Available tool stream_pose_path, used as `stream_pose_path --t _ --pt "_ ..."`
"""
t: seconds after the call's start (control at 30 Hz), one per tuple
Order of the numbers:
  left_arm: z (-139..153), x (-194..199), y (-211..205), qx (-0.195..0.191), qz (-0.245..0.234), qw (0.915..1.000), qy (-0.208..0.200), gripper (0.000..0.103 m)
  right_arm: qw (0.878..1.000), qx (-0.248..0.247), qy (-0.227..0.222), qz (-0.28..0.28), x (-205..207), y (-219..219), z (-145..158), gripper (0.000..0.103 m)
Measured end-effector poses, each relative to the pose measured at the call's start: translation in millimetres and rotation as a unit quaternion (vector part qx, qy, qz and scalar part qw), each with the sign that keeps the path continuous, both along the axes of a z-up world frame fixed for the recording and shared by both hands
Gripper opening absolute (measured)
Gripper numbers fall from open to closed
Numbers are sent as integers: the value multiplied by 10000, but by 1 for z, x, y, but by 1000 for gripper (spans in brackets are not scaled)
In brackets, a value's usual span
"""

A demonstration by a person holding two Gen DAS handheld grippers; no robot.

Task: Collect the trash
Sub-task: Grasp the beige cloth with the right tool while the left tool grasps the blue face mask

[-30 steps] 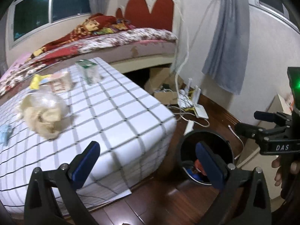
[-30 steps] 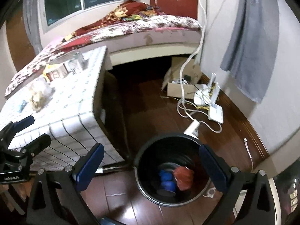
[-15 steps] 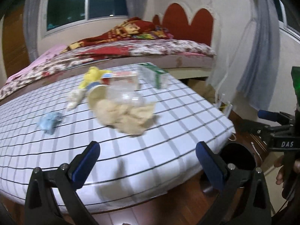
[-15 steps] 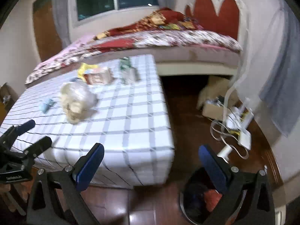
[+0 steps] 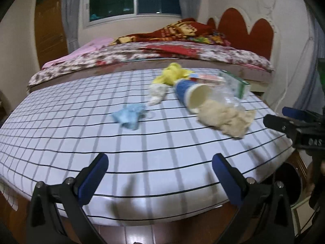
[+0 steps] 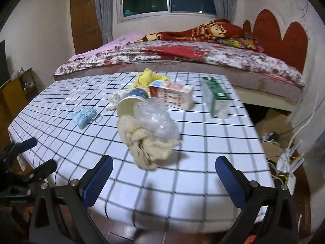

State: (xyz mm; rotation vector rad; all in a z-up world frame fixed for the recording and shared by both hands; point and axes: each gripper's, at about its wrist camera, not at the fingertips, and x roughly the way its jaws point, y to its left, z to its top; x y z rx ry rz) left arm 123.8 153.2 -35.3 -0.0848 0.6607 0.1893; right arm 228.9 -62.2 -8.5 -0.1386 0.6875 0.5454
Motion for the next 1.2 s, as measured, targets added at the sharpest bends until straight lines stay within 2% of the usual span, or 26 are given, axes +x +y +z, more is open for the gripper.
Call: stream_pose_path --t 0.1,0.23,0.3,0.43,0.6,0.8,0.97,1.07,1.1,1.13,1.17,1.2 --pt "-2 1 21 -34 135 9999 30 102 9998 41 195 97 11 19 -10 94" --pt "-5 5 44 -161 248 9995 54 102 9988 -206 436 71 24 39 -30 87" --pt "-9 9 54 -203 317 9992 118 102 9980 -155 605 89 29 46 -36 76" --pt "-15 17 62 -244 268 9992 166 101 9969 -100 714 320 23 63 -42 71" --pt "-18 37 69 -379 50 9991 195 90 9961 -118 784 377 22 74 -49 54" --pt "-24 72 75 -366 -48 9990 266 87 9959 75 851 290 37 74 -49 54" --pt "-31 100 87 -467 -57 9977 484 78 9956 36 852 388 49 87 -46 54" --pt "-34 112 91 -571 -112 9964 621 68 9954 30 825 484 51 94 -45 52" --pt "-36 117 92 -640 -148 9955 679 62 9954 20 816 506 51 96 -46 40" --pt "-37 119 91 -650 -170 9952 715 56 9952 24 814 537 51 97 -46 34" --pt "-38 123 90 -651 -196 9946 788 51 9950 24 827 564 51 97 -47 30" --pt "-39 124 89 -629 -207 9945 808 41 9948 20 838 579 51 97 -48 29"
